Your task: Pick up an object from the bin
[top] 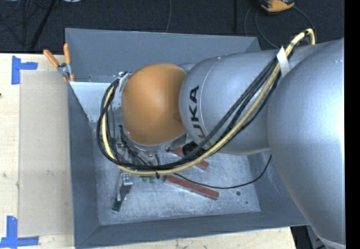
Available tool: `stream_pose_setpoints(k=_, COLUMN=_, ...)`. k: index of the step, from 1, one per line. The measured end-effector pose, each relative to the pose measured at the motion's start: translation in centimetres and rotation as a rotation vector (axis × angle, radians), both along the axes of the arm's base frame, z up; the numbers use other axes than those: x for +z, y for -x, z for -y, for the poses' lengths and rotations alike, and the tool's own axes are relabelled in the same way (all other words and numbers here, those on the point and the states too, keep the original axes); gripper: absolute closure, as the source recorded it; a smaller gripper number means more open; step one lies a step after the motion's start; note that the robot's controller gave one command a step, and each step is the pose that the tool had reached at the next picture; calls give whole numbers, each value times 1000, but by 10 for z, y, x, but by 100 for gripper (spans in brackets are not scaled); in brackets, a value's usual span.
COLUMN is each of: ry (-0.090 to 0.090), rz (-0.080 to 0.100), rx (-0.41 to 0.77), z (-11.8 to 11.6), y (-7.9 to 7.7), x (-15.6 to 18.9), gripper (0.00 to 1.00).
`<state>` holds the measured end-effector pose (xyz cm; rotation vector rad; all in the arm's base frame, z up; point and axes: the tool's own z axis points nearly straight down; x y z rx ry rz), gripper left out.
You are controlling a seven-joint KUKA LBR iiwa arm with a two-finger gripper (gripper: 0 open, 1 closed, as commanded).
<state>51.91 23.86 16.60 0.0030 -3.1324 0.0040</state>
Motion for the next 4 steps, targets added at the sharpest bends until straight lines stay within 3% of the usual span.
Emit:
stream_pose_setpoints(k=1, ry=-2, rz=7, rx=-4, z=1, y=-2, x=4, gripper=0)
stream_pose_setpoints(k=2, ry=-5, rz=14, rx=261, z=-3, y=-3, x=-50, gripper=0)
stream_pose_setpoints(k=3, ry=0, rz=-8, rx=393, z=-4, y=-4, x=-95, gripper=0)
stream_pose_setpoints(k=4, ry=-6, rz=11, rx=390, z=-3, y=-4, x=-80, gripper=0)
